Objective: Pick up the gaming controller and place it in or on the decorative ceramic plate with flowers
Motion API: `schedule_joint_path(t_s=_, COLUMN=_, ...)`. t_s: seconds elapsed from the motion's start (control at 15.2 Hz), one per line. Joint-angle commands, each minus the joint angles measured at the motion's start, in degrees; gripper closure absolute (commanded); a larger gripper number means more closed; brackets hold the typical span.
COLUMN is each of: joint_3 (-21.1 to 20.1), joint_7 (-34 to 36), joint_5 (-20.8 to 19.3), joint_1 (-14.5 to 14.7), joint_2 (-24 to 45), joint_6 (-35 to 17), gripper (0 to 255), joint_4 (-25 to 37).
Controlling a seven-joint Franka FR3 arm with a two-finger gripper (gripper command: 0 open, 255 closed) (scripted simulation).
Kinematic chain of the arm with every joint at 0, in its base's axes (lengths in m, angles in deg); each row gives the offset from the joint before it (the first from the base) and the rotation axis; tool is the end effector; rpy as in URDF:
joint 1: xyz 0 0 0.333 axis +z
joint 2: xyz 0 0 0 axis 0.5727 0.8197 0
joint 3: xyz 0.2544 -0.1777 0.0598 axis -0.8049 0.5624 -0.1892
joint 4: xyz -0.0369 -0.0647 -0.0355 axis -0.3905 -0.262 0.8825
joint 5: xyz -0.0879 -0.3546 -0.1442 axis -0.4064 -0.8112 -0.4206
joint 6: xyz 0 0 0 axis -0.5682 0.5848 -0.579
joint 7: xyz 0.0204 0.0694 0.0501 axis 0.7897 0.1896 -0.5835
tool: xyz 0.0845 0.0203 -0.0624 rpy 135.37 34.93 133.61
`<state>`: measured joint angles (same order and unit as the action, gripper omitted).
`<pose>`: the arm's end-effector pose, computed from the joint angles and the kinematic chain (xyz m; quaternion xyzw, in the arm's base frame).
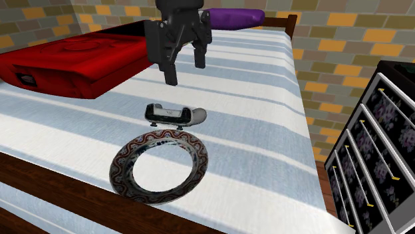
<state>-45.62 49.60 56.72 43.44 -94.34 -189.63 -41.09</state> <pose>0.4627 -0.0952 0.4714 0.9580 0.2864 -0.0121 0.0108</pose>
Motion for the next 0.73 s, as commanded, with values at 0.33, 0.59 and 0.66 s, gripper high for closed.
schedule_joint_path(t_s=0.33, joint_3=2.26, joint_7=-15.04, joint_5=6.54, joint_1=2.27, joint_2=12.55, joint_6=-5.11, gripper=0, joint_4=7.19)
schedule_joint_path(t_s=0.59, joint_3=2.32, joint_7=-15.39, joint_5=7.01, joint_1=2.22, joint_2=13.74, joint_6=-8.14, gripper=0, joint_4=5.27)
schedule_joint_path(t_s=0.66, joint_3=2.34, joint_7=-15.50, joint_5=7.14, joint_1=2.21, joint_2=14.07, joint_6=-8.89, gripper=0, joint_4=4.82)
